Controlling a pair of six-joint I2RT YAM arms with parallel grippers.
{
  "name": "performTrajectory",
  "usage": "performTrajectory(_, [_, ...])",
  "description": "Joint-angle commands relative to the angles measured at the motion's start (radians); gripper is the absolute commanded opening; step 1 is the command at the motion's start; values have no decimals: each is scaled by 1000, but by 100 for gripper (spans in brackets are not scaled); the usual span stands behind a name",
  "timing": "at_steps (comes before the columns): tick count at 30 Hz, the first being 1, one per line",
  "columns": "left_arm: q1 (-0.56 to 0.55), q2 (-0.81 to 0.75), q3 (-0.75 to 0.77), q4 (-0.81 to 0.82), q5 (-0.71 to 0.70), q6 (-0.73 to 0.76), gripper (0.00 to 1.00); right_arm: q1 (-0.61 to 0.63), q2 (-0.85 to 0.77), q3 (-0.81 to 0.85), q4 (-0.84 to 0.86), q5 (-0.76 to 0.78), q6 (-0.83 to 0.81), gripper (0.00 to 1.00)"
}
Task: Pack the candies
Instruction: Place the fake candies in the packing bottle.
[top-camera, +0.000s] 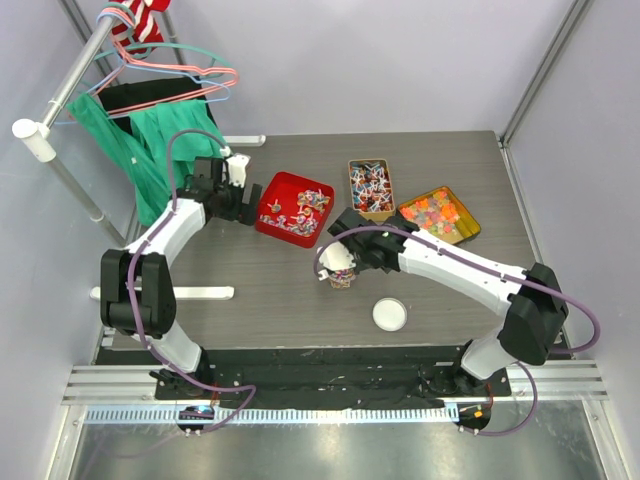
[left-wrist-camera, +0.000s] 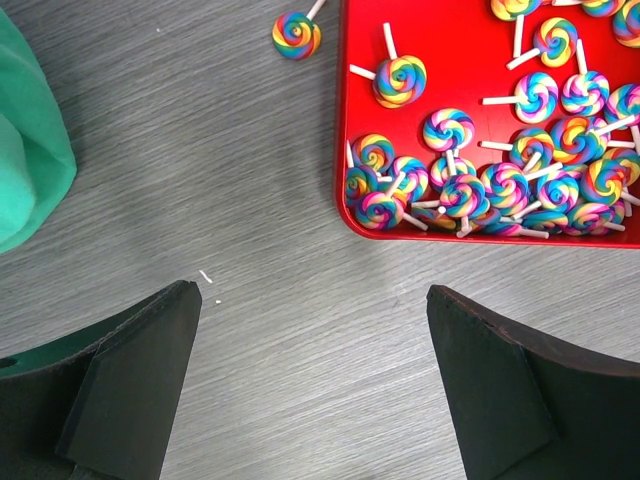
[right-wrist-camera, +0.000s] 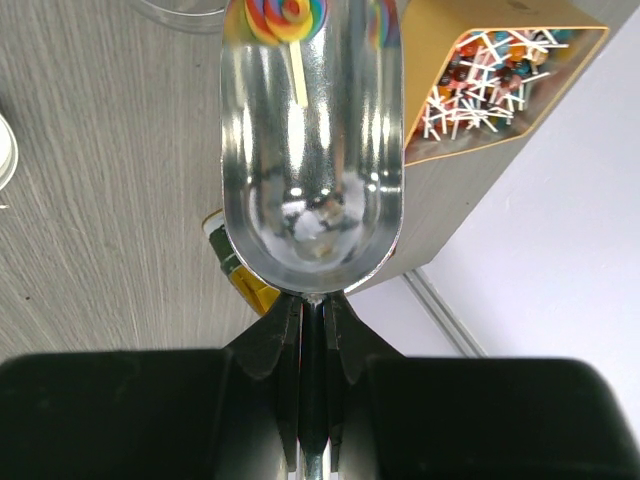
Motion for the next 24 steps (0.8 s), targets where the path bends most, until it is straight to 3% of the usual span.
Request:
performTrajectory(1, [9, -16, -4, 36, 13, -8, 100, 8, -53, 62, -29, 9, -14, 1])
performTrajectory(13, [14, -7, -4, 39, 15, -14, 100, 6, -73, 41, -33, 2, -16, 1])
performTrajectory(24, [15, -3, -7, 39, 21, -17, 100, 28, -33, 15, 65, -23, 9, 1])
